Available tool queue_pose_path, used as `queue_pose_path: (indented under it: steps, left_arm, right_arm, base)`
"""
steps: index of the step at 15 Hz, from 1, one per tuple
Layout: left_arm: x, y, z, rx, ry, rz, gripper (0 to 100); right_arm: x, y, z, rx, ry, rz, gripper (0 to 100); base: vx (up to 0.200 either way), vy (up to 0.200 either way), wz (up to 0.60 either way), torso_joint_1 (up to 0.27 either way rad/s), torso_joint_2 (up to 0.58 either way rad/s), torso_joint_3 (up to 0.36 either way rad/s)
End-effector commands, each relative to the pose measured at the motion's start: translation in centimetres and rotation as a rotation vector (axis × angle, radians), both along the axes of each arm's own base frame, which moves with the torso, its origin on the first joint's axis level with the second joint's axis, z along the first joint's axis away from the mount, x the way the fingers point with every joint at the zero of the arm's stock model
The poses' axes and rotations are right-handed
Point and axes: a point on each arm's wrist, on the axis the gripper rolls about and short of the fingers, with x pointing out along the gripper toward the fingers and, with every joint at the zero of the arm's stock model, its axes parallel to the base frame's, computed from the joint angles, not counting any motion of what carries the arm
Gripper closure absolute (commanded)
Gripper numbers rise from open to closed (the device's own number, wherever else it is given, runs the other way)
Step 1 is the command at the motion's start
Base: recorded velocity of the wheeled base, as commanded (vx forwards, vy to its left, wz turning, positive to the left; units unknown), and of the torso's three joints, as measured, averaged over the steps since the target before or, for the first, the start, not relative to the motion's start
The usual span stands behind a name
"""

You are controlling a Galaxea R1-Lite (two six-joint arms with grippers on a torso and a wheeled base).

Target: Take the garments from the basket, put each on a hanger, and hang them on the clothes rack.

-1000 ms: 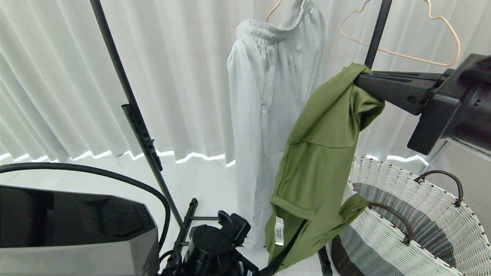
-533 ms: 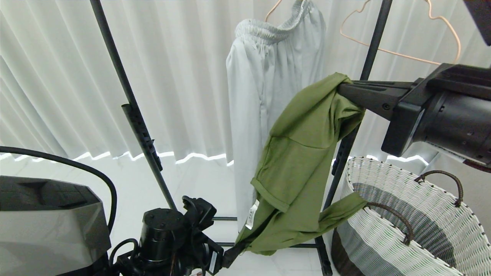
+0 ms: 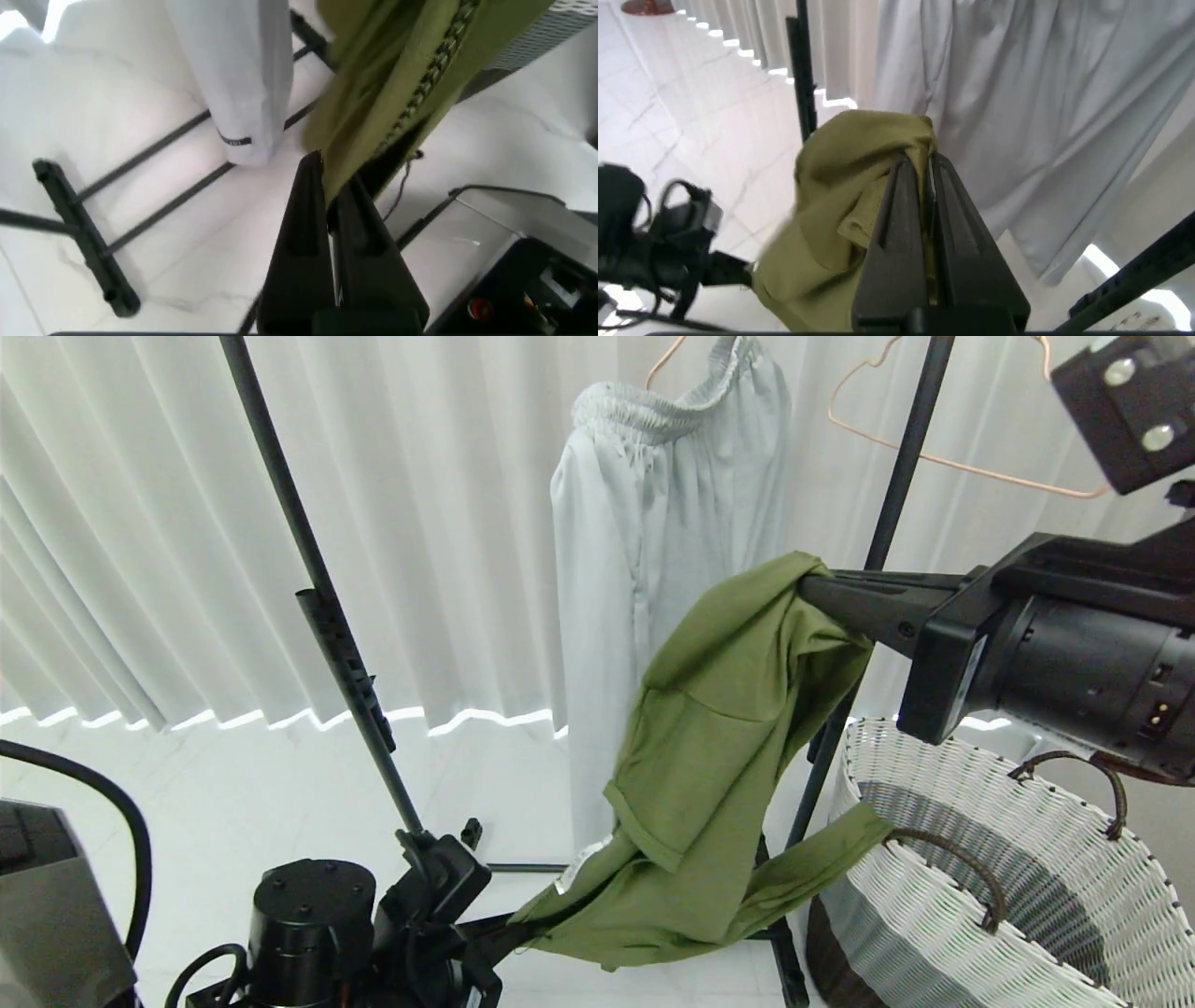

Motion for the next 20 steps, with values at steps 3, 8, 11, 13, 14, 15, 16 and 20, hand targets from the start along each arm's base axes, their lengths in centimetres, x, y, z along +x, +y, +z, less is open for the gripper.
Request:
queue_pose_path:
  steps: [3,8,11,13,14,15,16,20]
  left_arm:
    - [-1.5,1.7,3.4,-0.030,-0.138,0.010,100]
    - [-2.7,4.1,11.6,0.009,-0.103,0.090,100]
    - [-4.0,5.1,17.5,0.029,-0.024,0.100,100]
    - [-3.8,5.3,18.5,0.009,-0.045,0.117,100]
    - [-3.9,5.4,18.6,0.001,-0.047,0.122,100]
    - [-4.3,5.5,18.7,-0.015,-0.050,0.129,100]
    - [-4.4,5.5,18.9,-0.032,-0.048,0.139,100]
    - [-5.2,6.1,19.6,-0.067,-0.075,0.196,100]
  right_arm:
    - [0.7,0.7,-4.0,-0.070,0.128,-0.007,100]
    - [2.2,2.7,-9.1,-0.076,0.280,-0.033,100]
    - [2.6,3.1,-9.7,-0.070,0.277,-0.041,100]
    - [2.7,2.9,-9.5,-0.067,0.273,-0.048,100]
    - [2.7,2.8,-9.5,-0.064,0.271,-0.048,100]
    - [2.6,2.8,-9.4,-0.063,0.272,-0.048,100]
    - [2.6,2.8,-9.5,-0.066,0.274,-0.048,100]
    - [2.5,2.6,-11.0,-0.110,0.303,-0.053,100]
  base:
    - [0.000,0.000,0.00,0.000,0.00,0.000]
    - [0.000,0.000,0.00,0.000,0.00,0.000]
    - [0.000,0.000,0.00,0.000,0.00,0.000]
    - [0.000,0.000,0.00,0.000,0.00,0.000]
    - [0.000,0.000,0.00,0.000,0.00,0.000]
    - [0.000,0.000,0.00,0.000,0.00,0.000]
    - [0.000,0.000,0.00,0.000,0.00,0.000]
    - [0.000,0.000,0.00,0.000,0.00,0.000]
